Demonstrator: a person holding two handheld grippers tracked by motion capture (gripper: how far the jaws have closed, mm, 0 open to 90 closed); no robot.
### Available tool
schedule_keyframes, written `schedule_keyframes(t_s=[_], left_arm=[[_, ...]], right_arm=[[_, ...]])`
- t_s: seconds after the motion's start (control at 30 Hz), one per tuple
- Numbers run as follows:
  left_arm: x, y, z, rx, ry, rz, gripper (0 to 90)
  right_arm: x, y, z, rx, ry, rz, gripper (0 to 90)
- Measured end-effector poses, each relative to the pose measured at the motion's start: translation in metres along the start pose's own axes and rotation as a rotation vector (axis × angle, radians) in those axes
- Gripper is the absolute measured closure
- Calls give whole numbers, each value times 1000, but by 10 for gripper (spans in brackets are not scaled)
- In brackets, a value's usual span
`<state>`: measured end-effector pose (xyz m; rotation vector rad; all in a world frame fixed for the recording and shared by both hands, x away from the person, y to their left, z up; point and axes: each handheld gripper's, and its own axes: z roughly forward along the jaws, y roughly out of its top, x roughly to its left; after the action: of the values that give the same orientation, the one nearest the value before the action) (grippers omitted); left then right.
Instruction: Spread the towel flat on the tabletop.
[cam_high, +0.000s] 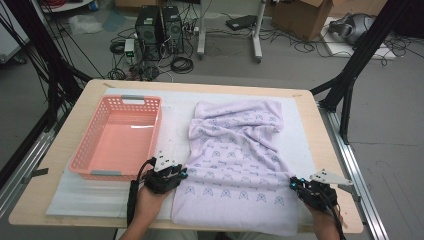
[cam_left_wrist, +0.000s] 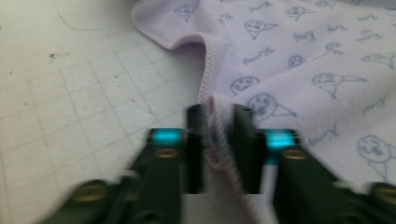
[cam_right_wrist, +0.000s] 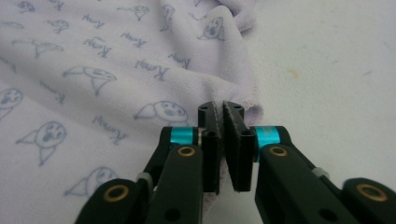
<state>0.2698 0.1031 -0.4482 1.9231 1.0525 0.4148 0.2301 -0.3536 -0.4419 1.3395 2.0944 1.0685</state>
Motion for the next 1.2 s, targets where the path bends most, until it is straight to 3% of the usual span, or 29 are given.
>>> schedule_keyframes(t_s=[0.03, 0.13, 0.27, 0.4, 0.53, 0.6, 0.63, 0.67, 0.7, 0.73, 0.8, 0.97, 1.2], left_arm=[[-1, -2, -2, -3, -12, -4, 567], [-3, -9, -10, 11, -37, 0, 503], [-7, -19, -23, 17, -51, 5, 482], [-9, -28, -32, 34, -57, -2, 485], [-12, -34, -37, 28, -62, -2, 505], [-16, -37, -38, 16, -50, 7, 514], [-19, -39, -39, 11, -27, 30, 530], [-21, -40, -40, 12, 2, 59, 625], [-21, -39, -41, 23, -26, 38, 750], [-23, -39, -42, 35, -26, 38, 871], [-27, -41, -47, 38, -21, 30, 880], [-32, -54, -67, 31, -49, -8, 881], [-51, -69, -96, 19, -77, 6, 881]], right_arm=[[0, -1, -1, -9, -3, 18, 687], [-1, -7, -10, -17, -5, 45, 600], [1, -17, -28, -29, -2, 49, 548], [9, -27, -37, 2, 22, 30, 549], [14, -31, -37, 21, 35, 13, 572], [16, -36, -36, 53, 36, -2, 603], [17, -38, -36, 60, 26, -13, 615], [19, -39, -37, 56, 17, -16, 679], [19, -40, -39, 60, 32, -20, 828], [20, -41, -40, 63, 60, -24, 868], [24, -43, -44, 67, 43, -38, 881], [24, -56, -63, 75, 73, -33, 885], [33, -68, -83, 92, 130, -46, 885]])
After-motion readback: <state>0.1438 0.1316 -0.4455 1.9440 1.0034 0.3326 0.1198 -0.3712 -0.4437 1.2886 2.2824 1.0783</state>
